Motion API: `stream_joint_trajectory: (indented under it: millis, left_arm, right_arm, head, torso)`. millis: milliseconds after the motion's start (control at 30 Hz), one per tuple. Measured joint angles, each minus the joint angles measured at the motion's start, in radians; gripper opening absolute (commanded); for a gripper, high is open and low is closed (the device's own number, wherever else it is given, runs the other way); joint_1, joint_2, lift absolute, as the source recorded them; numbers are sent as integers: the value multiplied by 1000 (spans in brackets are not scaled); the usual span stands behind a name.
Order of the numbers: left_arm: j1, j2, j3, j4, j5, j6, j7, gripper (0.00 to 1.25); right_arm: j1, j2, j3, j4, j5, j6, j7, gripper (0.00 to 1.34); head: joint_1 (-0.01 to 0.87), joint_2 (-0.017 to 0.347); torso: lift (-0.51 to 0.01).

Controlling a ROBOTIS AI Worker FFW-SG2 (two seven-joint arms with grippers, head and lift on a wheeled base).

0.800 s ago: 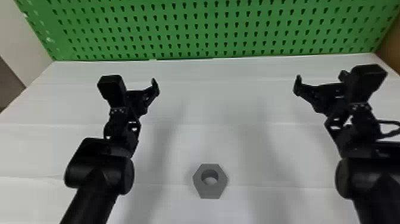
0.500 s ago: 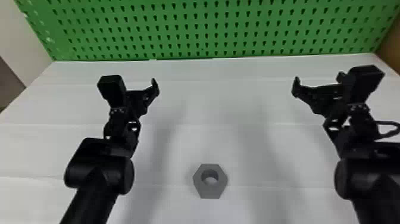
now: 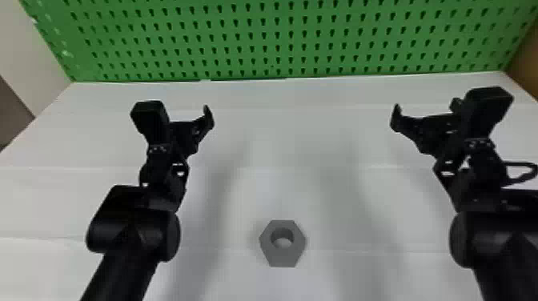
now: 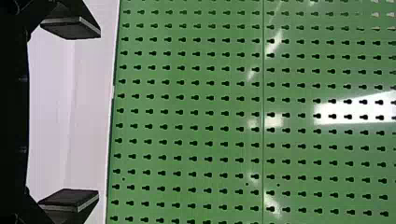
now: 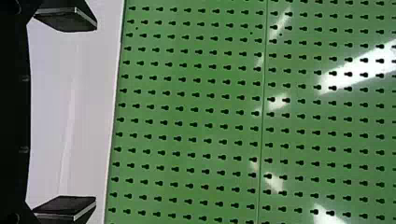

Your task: Pick up the hex nut

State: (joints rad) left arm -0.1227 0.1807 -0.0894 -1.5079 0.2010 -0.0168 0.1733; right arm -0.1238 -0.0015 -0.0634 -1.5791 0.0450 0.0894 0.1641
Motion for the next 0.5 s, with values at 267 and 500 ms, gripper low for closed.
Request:
stream_joint_trajectory:
  millis: [267, 500]
  left_arm:
    - [0, 0, 2, 0, 0, 0, 0, 1167]
    - [-1, 0, 2, 0, 0, 0, 0, 1167]
  right_arm:
    - [-1, 0, 36, -148, 29, 184, 0, 1339]
    - [-18, 0, 72, -276, 44, 347, 0, 1339]
  head:
    - [785, 150]
    - [785, 149]
  torso:
    - [-81]
    - [-81]
